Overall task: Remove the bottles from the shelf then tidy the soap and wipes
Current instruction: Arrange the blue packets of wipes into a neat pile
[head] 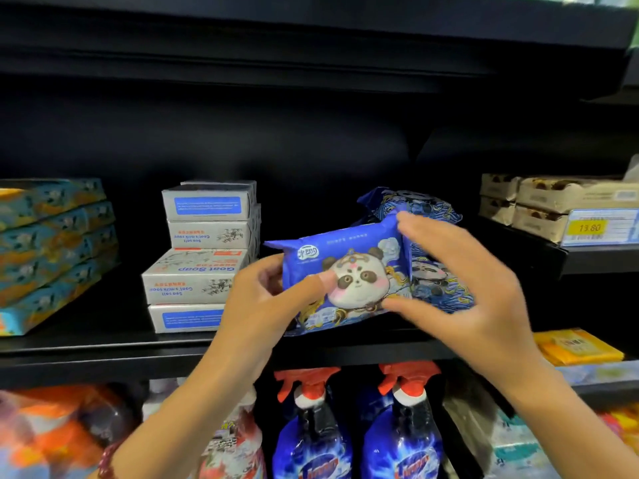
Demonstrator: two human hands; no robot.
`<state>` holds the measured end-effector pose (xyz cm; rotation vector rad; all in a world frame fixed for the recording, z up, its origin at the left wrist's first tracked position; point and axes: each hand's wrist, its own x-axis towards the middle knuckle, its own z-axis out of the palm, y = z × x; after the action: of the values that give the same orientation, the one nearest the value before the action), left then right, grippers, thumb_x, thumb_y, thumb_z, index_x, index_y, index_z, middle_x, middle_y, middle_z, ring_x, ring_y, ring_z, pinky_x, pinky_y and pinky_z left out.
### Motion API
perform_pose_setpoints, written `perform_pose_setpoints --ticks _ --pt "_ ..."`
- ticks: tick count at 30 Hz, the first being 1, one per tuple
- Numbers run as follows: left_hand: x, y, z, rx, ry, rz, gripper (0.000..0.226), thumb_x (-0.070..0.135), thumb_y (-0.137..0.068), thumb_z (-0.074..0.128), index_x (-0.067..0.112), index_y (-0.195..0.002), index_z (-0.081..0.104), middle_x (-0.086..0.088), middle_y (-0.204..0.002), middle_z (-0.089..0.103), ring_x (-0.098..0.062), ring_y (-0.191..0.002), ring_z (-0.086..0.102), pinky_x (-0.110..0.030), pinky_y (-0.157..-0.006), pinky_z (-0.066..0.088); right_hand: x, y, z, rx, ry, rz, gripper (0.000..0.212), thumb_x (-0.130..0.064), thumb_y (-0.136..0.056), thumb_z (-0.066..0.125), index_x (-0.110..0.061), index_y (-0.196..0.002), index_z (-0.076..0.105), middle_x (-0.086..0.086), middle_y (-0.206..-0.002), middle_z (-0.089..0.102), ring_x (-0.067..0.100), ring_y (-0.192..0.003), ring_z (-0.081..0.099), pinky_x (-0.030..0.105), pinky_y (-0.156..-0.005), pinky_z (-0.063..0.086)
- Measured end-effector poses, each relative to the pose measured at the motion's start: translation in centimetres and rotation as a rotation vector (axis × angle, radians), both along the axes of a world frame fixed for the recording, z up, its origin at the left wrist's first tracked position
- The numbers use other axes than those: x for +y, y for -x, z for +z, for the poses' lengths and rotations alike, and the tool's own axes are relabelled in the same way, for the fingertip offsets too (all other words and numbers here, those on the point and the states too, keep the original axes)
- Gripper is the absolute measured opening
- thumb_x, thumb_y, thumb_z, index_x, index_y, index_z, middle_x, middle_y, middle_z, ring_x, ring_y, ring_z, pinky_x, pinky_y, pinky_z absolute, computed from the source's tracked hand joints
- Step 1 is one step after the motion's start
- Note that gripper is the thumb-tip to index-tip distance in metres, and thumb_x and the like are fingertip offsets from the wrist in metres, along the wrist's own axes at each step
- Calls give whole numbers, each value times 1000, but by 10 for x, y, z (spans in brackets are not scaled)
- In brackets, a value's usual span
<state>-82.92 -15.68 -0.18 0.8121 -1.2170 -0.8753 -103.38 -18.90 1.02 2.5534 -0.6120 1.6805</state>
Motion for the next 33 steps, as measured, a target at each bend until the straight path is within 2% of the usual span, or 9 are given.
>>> perform_pose_setpoints --ticks 5,7,11,15,18,22,25,29,33 --pt "3 -8 -5 -126 111 -36 30 30 -57 77 25 -87 75 -1 -87 75 -13 -79 70 -21 -66 52 -3 -5 17 -149 -581 136 87 -47 -49 89 -36 -126 49 -14 -117 63 1 -110 59 24 -92 50" --pt "5 -10 -5 -179 138 -65 32 28 -59 77 26 -91 74 1 -90 75 -13 -82 70 -21 -68 53 -3 -8 21 -105 -706 200 68 -34 -43 92 -32 -106 65 -7 -96 72 11 -88 69 32 -81 56" --pt "5 -18 -3 -255 156 -56 48 27 -54 80 18 -100 69 1 -99 73 -15 -91 70 -21 -72 53 4 -13 21 -116 -547 177 50 -21 -45 91 -27 -90 69 -5 -87 72 14 -77 68 28 -70 56" --pt "6 -28 11 -358 128 -99 57 41 -56 69 18 -109 67 6 -105 72 -10 -98 67 -19 -78 51 8 -19 10 -79 -321 134 39 -15 -59 83 -28 -92 66 -12 -99 69 9 -94 66 25 -80 52" --pt "6 -30 23 -590 108 -160 55 42 -65 68 12 -111 67 -4 -102 71 -20 -94 67 -22 -79 50 6 -19 5 -44 -166 232 30 -18 -70 75 -22 -97 63 -11 -105 66 9 -104 63 20 -88 48" --pt "6 -31 27 -679 78 -197 57 42 -57 76 27 -111 66 4 -101 72 -17 -91 69 -26 -78 56 2 -20 2 16 -41 278 27 -5 -76 67 -13 -101 60 -5 -107 65 14 -112 60 24 -94 45" --pt "6 -32 19 -705 135 14 62 53 -49 75 37 -107 61 18 -100 69 -5 -94 66 -18 -76 54 3 -14 3 130 -59 190 40 -15 -77 67 -18 -115 55 -10 -124 57 9 -123 50 22 -99 41" --pt "1 -35 10 -914 447 342 69 52 -57 72 28 -119 55 21 -113 59 3 -107 54 -7 -88 39 5 -2 7 178 -406 110 99 -52 -57 77 -44 -141 26 -28 -145 32 -6 -135 27 11 -105 27" --pt "-5 -30 1 -1010 665 417 66 36 -68 75 9 -125 55 3 -125 56 -11 -118 50 -22 -100 37 -2 -15 12 22 -666 81 108 -60 -49 79 -43 -140 23 -26 -129 46 -11 -116 47 15 -97 42"
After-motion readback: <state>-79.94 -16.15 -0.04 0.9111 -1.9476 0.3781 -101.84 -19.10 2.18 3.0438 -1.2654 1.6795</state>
